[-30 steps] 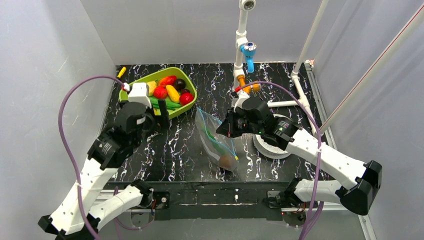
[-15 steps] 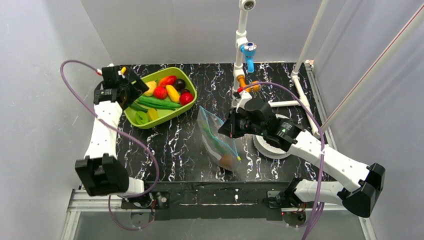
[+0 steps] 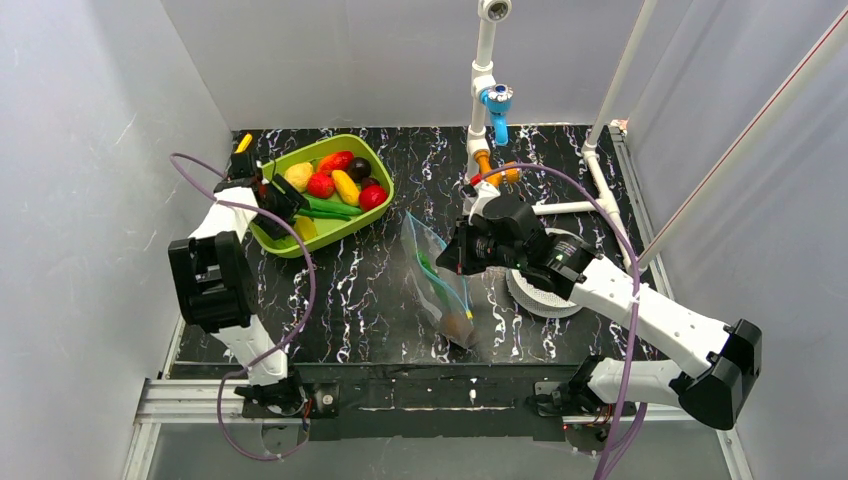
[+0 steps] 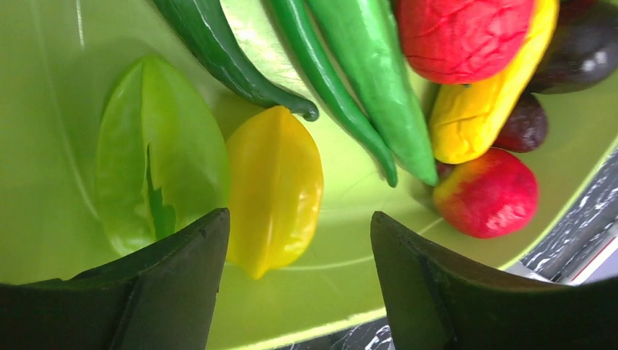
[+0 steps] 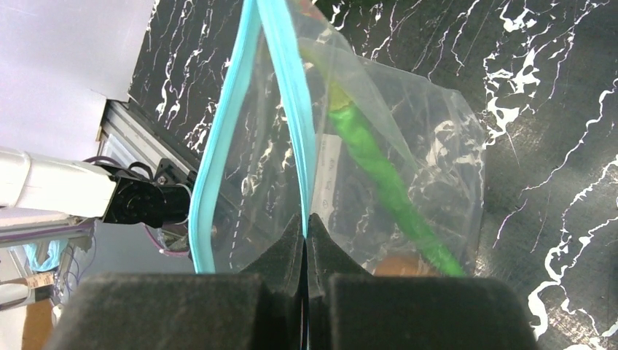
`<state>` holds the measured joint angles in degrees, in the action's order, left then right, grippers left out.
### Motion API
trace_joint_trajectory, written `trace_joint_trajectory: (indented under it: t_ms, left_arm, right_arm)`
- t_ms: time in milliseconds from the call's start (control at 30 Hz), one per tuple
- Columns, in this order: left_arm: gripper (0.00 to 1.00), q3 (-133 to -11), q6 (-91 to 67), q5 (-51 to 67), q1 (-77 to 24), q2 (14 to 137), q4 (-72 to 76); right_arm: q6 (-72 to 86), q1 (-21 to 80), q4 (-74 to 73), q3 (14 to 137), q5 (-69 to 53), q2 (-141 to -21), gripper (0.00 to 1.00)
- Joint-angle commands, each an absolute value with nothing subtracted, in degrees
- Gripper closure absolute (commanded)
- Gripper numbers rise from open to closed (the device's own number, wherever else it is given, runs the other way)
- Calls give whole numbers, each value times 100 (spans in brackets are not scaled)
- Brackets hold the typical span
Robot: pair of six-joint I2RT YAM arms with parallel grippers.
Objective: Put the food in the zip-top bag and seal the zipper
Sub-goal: Pick up the fake fruit from the bin.
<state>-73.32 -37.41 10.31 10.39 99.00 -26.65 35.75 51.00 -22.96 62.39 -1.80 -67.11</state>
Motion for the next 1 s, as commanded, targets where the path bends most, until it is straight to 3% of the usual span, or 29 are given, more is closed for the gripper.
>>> trace_joint_trajectory:
  t_ms: [0,167,367,567,833,967]
  left_arm:
    - [34,-7454,-3799,1394,1077,10192,-2824]
    - [37,-7452,-3794,1180,1039,10375,-2823]
    - [32,-7499,-3738,1499,901,10754,-2774]
    - [33,-7506,-3696,1382,649,10794,-2760]
    - [59,-7550,-3586,1254,650,10651,-2737]
    - [65,-7370,-3626,1455,645,10369,-2502]
  right_arm:
    - [3532,5063,-2228,6452,-222,-6783,99]
    - [3574,5063,-2291,6475,-242,-6737,99]
    - [3587,5063,-2323,6557,-248,-6764,99]
    - [3625,5063,-2357,6580,-309,-6763,99]
    - [3637,5067,-2409,6644,-329,-6814,99]
    - [3671,5063,-2396,6627,-379,-6838,99]
